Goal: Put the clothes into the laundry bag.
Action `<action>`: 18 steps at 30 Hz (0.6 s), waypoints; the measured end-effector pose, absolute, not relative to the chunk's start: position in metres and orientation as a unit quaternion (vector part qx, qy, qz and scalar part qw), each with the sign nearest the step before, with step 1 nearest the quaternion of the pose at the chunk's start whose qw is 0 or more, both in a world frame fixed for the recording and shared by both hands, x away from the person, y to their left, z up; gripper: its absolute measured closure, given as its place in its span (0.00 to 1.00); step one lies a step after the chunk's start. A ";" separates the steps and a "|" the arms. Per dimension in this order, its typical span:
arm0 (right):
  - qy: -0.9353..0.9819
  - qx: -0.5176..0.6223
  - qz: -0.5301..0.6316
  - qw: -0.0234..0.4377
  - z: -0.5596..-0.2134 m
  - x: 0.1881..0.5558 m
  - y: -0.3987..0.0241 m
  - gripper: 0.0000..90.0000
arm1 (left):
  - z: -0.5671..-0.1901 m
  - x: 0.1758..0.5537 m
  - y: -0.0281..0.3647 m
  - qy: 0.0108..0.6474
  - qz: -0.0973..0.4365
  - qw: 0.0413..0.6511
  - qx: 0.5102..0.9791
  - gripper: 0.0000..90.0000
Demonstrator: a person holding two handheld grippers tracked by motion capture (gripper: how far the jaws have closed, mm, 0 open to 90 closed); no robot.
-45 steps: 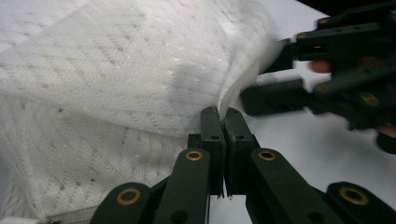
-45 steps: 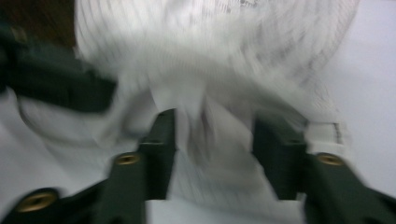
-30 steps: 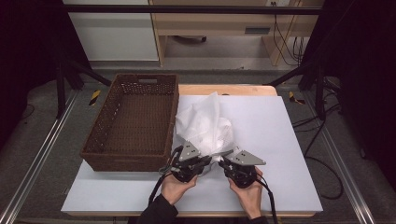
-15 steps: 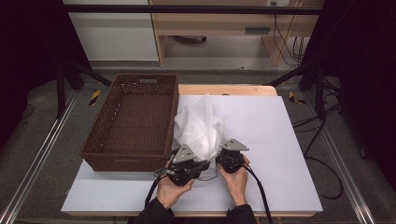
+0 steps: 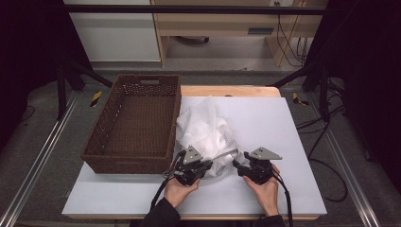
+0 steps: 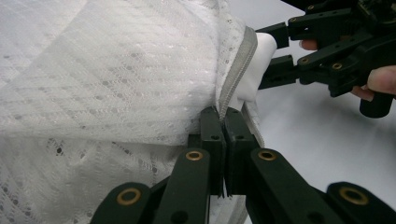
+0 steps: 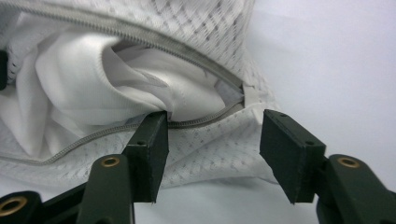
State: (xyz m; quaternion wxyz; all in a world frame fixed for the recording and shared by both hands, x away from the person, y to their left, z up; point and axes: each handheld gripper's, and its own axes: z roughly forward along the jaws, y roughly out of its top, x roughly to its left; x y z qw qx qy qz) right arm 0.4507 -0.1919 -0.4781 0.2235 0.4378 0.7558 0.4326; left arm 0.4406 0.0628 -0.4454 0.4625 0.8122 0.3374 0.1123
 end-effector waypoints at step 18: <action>0.777 0.463 0.374 0.206 -0.489 0.472 -0.196 0.53 | -0.445 0.442 0.063 0.338 0.118 0.463 0.810 0.98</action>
